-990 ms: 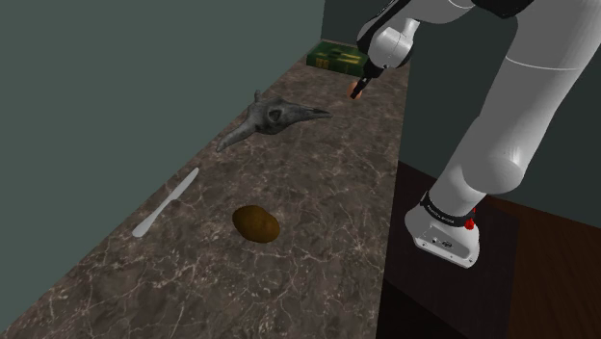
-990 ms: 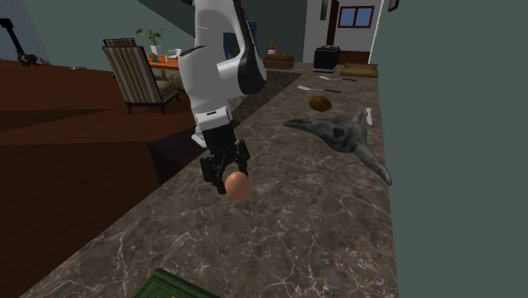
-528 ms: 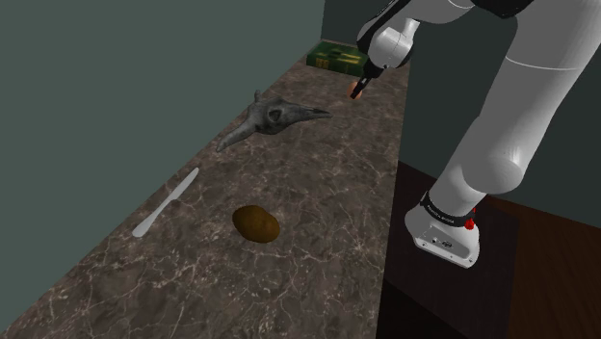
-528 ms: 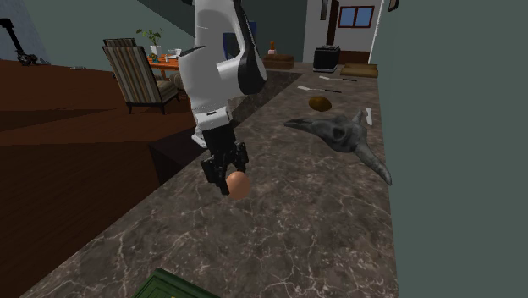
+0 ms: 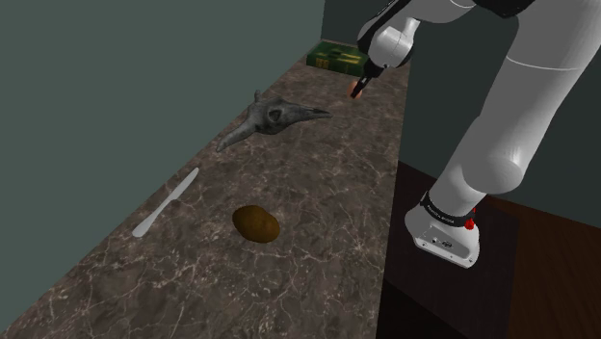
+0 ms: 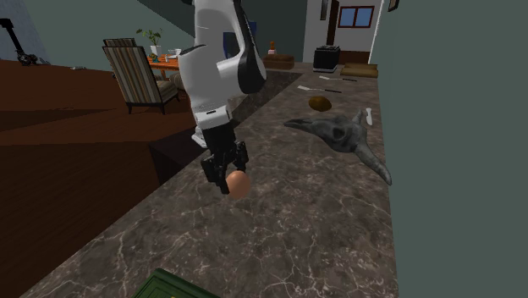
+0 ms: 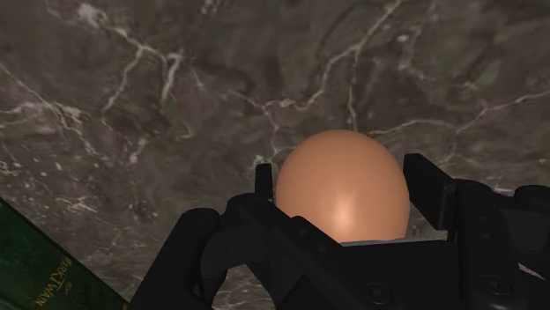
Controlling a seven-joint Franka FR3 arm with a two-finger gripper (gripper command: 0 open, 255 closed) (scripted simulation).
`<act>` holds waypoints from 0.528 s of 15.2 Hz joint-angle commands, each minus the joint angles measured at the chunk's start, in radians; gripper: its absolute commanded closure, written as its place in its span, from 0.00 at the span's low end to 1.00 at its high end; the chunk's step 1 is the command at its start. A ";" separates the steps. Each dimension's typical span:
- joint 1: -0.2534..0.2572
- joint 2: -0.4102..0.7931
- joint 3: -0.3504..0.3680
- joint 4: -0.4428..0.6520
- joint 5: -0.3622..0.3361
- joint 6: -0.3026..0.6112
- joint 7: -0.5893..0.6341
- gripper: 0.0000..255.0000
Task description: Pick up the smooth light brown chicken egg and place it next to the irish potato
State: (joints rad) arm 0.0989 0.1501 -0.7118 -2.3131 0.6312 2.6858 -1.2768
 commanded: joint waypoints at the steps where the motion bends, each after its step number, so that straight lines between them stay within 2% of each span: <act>1: 0.010 -0.020 -0.013 -0.001 -0.039 -0.009 0.030 1.00; 8: 0.037 -0.112 -0.054 0.009 -0.215 -0.063 0.169 1.00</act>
State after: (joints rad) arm 0.1343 0.0524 -0.7599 -2.3053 0.4433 2.6316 -1.1266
